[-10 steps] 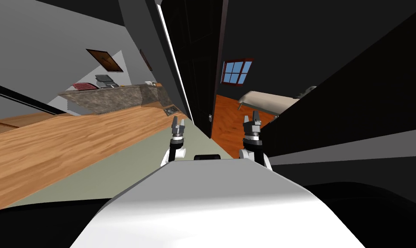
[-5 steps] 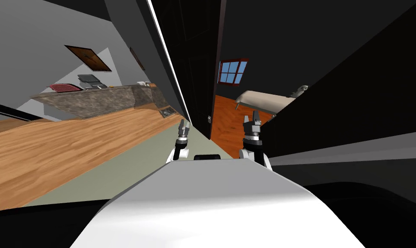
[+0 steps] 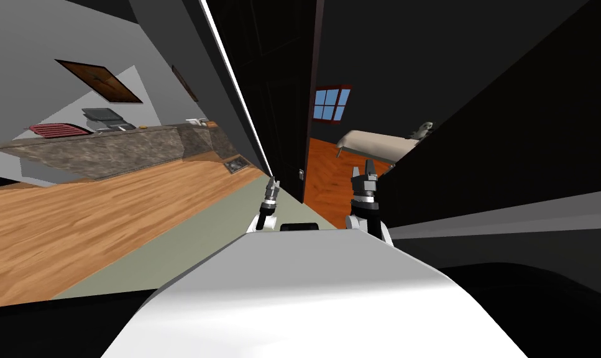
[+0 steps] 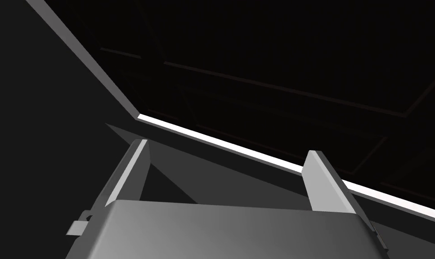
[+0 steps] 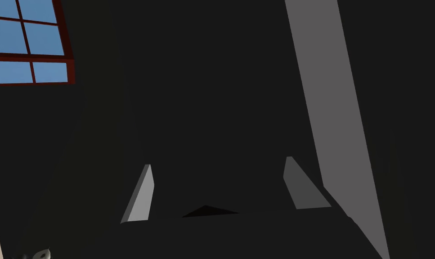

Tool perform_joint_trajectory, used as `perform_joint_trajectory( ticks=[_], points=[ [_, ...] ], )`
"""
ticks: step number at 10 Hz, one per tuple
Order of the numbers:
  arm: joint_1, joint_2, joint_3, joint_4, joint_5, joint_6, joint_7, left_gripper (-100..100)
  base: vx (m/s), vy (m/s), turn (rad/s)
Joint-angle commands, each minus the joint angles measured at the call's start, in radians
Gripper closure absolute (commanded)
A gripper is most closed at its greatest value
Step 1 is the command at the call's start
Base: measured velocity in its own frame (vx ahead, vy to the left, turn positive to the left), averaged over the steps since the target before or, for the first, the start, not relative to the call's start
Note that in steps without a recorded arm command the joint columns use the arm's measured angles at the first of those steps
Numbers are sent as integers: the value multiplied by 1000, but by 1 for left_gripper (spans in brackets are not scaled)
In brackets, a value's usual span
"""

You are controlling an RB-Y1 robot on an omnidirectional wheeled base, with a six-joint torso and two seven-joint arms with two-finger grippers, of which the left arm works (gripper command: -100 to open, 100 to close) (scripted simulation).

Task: Push the door open

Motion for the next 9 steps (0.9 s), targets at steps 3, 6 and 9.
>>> perform_joint_trajectory(
  ticks=[3,6,9],
  points=[
    [-18,2,-28,84,-3,-13,-1,-100,75,49,-89],
    [-35,2,-49,146,-5,-19,-2,-100,57,38,-74],
    [-60,1,-79,236,-8,-28,-3,-100,66,47,-94]
  ],
)
